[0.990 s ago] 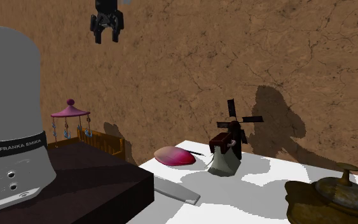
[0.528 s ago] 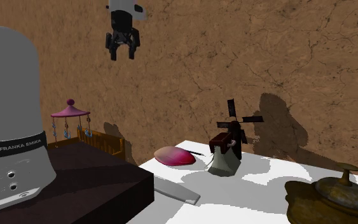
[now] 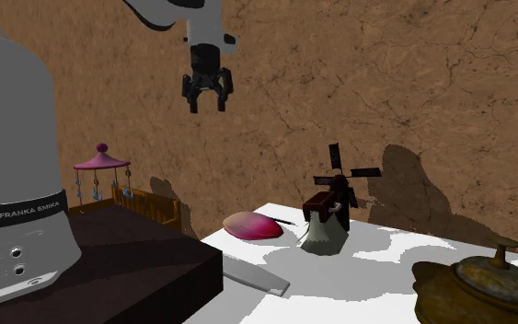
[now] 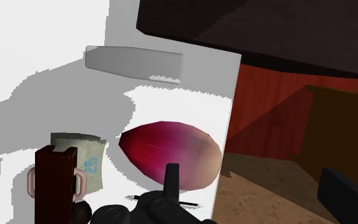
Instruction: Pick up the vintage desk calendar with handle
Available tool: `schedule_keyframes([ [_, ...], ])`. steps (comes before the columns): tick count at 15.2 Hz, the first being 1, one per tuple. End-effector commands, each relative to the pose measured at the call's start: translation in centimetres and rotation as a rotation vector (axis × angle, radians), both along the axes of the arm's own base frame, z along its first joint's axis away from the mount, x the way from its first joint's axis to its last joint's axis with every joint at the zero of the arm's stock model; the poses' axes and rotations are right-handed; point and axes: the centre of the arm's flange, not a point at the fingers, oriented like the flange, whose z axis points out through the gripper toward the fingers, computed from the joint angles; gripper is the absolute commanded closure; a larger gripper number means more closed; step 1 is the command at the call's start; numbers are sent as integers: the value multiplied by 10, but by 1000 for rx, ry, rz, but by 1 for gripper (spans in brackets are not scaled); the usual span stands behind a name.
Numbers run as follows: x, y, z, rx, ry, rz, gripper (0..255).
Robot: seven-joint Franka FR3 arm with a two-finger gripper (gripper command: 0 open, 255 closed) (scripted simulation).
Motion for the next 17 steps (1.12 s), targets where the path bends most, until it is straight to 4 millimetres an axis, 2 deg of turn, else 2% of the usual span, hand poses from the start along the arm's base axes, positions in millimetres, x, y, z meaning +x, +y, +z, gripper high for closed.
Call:
schedule_keyframes([
  [1,11,-13,-19,-12,-5,-1,0],
  [17,89,-144,-150,-102,-25,-17,0],
])
